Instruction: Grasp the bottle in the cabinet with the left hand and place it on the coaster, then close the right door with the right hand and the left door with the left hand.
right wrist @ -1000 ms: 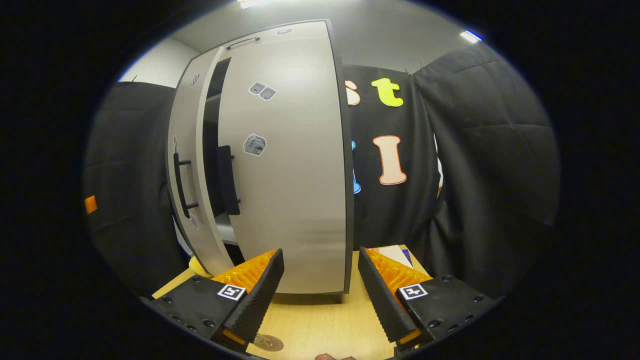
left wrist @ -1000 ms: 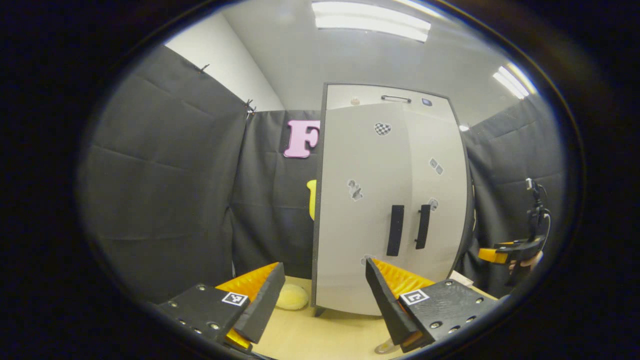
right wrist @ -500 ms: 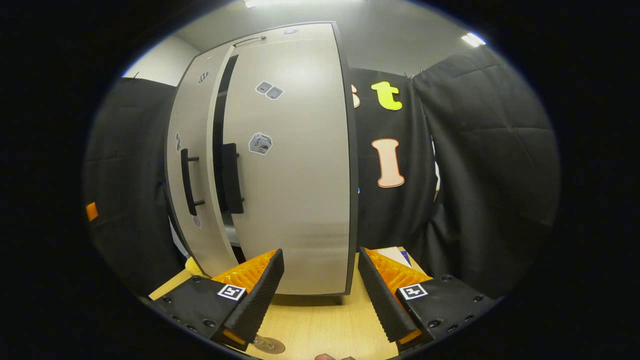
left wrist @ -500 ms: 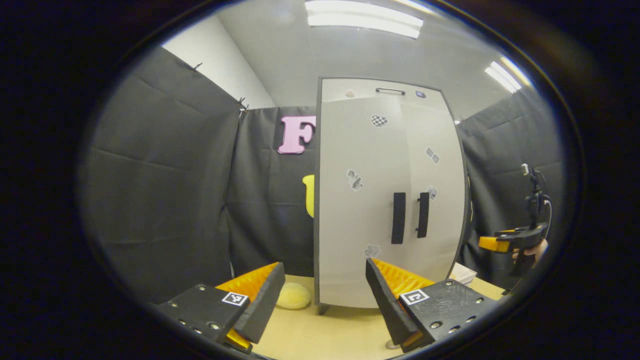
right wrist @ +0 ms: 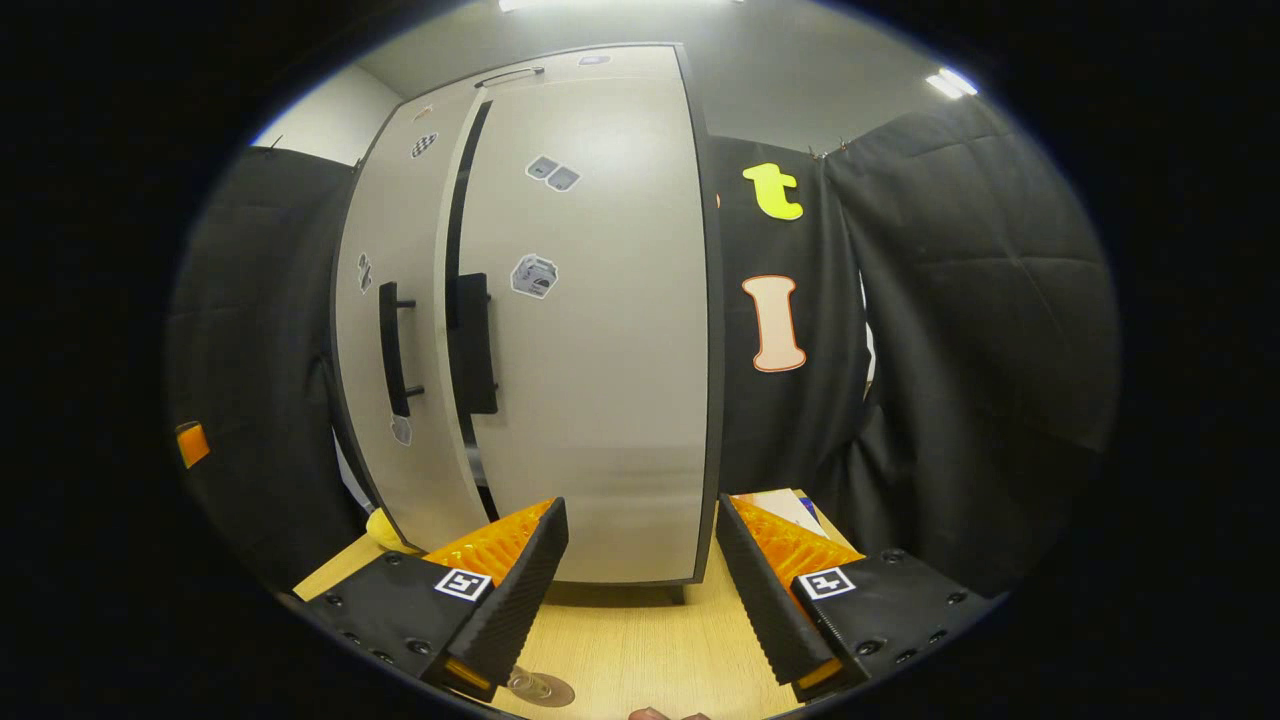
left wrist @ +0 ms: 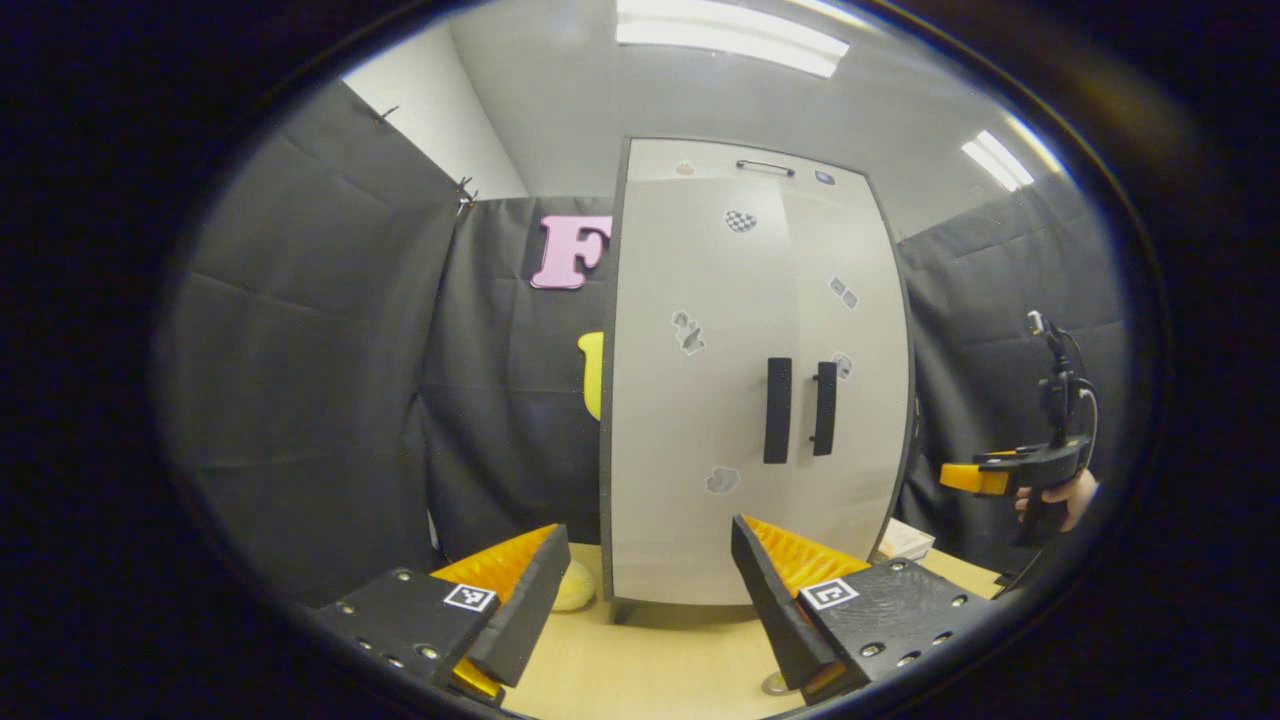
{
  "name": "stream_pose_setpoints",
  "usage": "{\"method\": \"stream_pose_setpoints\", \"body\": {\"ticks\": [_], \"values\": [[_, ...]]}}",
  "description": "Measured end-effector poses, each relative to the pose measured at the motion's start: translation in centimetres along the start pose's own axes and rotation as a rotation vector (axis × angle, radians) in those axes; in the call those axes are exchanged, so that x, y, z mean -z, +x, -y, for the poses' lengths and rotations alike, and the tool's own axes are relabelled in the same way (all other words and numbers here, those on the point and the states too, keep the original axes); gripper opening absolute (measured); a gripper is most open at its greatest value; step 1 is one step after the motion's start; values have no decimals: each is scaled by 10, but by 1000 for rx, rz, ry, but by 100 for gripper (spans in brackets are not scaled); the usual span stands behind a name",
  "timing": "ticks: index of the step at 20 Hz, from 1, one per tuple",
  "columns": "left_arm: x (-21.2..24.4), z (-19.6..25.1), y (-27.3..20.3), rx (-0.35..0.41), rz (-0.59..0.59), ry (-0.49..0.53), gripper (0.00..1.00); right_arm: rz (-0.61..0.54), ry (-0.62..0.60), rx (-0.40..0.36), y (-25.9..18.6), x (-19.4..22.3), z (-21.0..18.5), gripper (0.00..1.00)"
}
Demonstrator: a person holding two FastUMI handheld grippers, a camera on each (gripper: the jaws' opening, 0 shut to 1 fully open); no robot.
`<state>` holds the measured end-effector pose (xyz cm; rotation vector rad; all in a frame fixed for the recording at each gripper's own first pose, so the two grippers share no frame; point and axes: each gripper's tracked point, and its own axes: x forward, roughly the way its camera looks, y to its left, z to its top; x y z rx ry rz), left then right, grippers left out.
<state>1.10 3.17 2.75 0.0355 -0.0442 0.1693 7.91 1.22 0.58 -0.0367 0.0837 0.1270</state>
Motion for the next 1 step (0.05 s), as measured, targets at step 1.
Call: {"method": "stream_pose_setpoints", "body": {"ticks": [1], "values": [[0, 1, 2, 4, -1, 12, 94, 1, -1, 6, -1, 1, 1, 95]]}}
